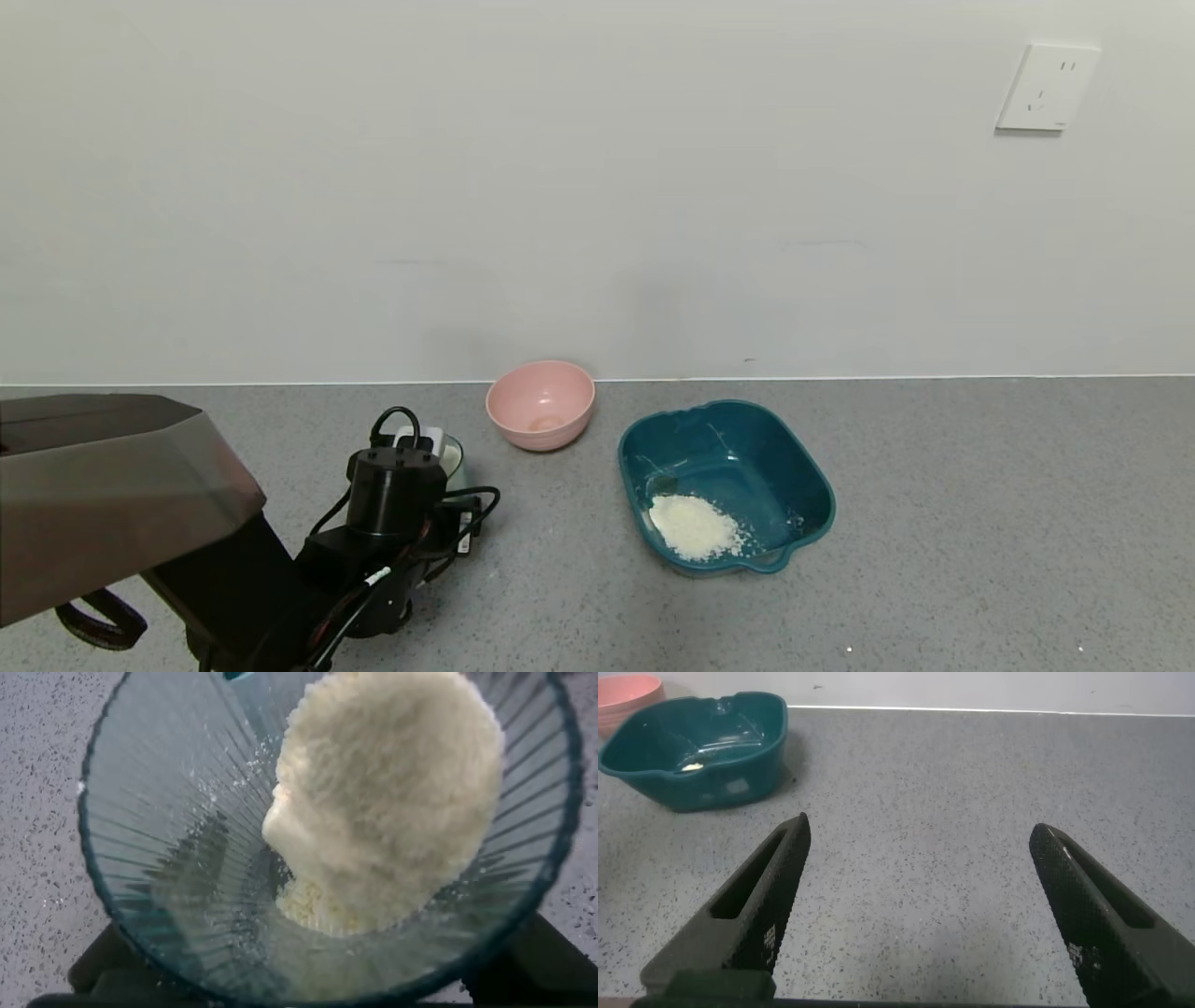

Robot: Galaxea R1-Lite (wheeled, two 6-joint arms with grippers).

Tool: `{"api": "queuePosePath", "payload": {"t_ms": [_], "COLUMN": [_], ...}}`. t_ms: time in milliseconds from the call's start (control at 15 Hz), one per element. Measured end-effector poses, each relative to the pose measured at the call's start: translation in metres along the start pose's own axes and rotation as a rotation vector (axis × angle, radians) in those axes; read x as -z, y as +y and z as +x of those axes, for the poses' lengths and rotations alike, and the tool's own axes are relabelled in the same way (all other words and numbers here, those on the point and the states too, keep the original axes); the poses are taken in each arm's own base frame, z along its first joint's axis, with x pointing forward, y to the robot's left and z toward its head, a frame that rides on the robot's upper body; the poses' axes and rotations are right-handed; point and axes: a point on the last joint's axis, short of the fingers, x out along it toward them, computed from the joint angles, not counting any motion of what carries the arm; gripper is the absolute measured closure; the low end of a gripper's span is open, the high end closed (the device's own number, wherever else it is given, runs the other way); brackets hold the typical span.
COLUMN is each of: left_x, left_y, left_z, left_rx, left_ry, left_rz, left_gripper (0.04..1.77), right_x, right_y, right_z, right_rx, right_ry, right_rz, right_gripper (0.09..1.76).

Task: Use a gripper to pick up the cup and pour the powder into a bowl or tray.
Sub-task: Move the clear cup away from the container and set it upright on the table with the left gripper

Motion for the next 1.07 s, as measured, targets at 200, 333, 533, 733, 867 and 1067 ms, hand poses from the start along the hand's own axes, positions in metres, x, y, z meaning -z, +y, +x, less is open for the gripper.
{"api": "queuePosePath", "payload": {"t_ms": [200,333,533,733,867,1067], "left_x": [0.001,0.002,0.002,-0.005,-0.01,-0.013], "left_y": [0.0,0.0,0.002,0.007,0.013,0.022], "left_z": [0.0,-0.001,-0.006,-0.018,-0.029,-0.047], "left_rx": [0.0,0.0,0.0,-0.002,-0.016,-0.032], "left_ry": [0.003,0.006,0.007,-0.017,-0.039,-0.06], "left_rz": [0.003,0.007,0.008,-0.001,-0.002,-0.005], "left_gripper": [0.24,0.21,0.17,0.15,0.14,0.12], "right_x": [0.0,0.0,0.0,0.0,0.0,0.0], "right_y": [0.0,0.0,0.0,0.0,0.0,0.0], "right_z": [0.0,0.0,0.0,0.0,0.0,0.0], "right_rx": [0.0,0.0,0.0,0.0,0.0,0.0], "right_ry": [0.0,0.0,0.0,0.0,0.0,0.0], "right_rz": [0.0,0.0,0.0,0.0,0.0,0.0], "right_gripper": [0.14,0.14,0.14,0.14,0.14,0.14]}}
